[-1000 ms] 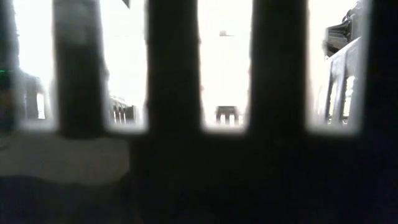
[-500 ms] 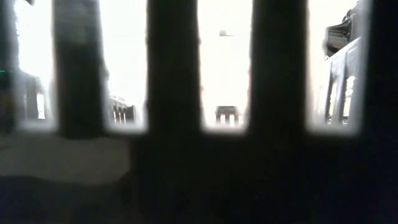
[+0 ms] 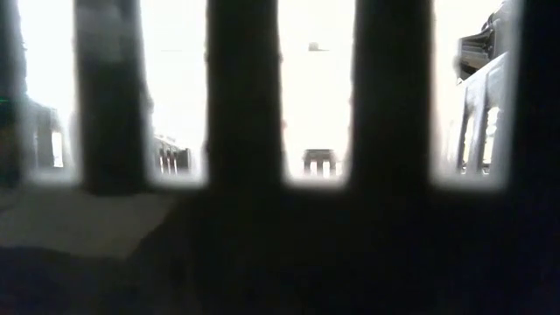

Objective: Stack baskets by color
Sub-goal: Stack the bottom left black bin on the center black bin

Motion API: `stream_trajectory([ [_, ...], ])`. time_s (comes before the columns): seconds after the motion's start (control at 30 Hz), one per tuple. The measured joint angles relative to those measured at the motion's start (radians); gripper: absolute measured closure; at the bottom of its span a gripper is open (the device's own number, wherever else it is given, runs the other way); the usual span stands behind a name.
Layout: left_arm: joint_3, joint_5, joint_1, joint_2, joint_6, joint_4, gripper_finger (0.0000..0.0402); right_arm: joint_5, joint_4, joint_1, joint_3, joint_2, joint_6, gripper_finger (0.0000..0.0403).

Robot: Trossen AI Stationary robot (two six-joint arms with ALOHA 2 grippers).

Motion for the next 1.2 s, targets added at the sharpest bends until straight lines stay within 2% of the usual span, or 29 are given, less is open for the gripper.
stream_trajectory([
  [0.17, -0.053, 0.019, -0.023, 0.000, -0.023, 0.101, 0.0178, 0.000, 0.000, 0.000, 0.000, 0.000, 0.000, 0.0358],
  [0.3, -0.119, 0.041, -0.026, 0.000, -0.047, 0.215, 0.0152, 0.000, 0.000, 0.000, 0.000, 0.000, 0.000, 0.0358],
  [0.67, -0.253, 0.076, -0.025, 0.000, -0.051, 0.367, 0.0174, 0.000, 0.000, 0.000, 0.000, 0.000, 0.000, 0.0358],
  [1.0, -0.259, 0.077, -0.036, 0.097, -0.045, 0.382, 0.0206, 0.000, 0.000, 0.000, 0.000, 0.000, 0.000, 0.0358],
  [1.2, -0.259, 0.132, -0.035, 0.158, -0.013, 0.382, 0.0241, 0.000, 0.000, 0.000, 0.000, 0.000, 0.000, 0.0358],
])
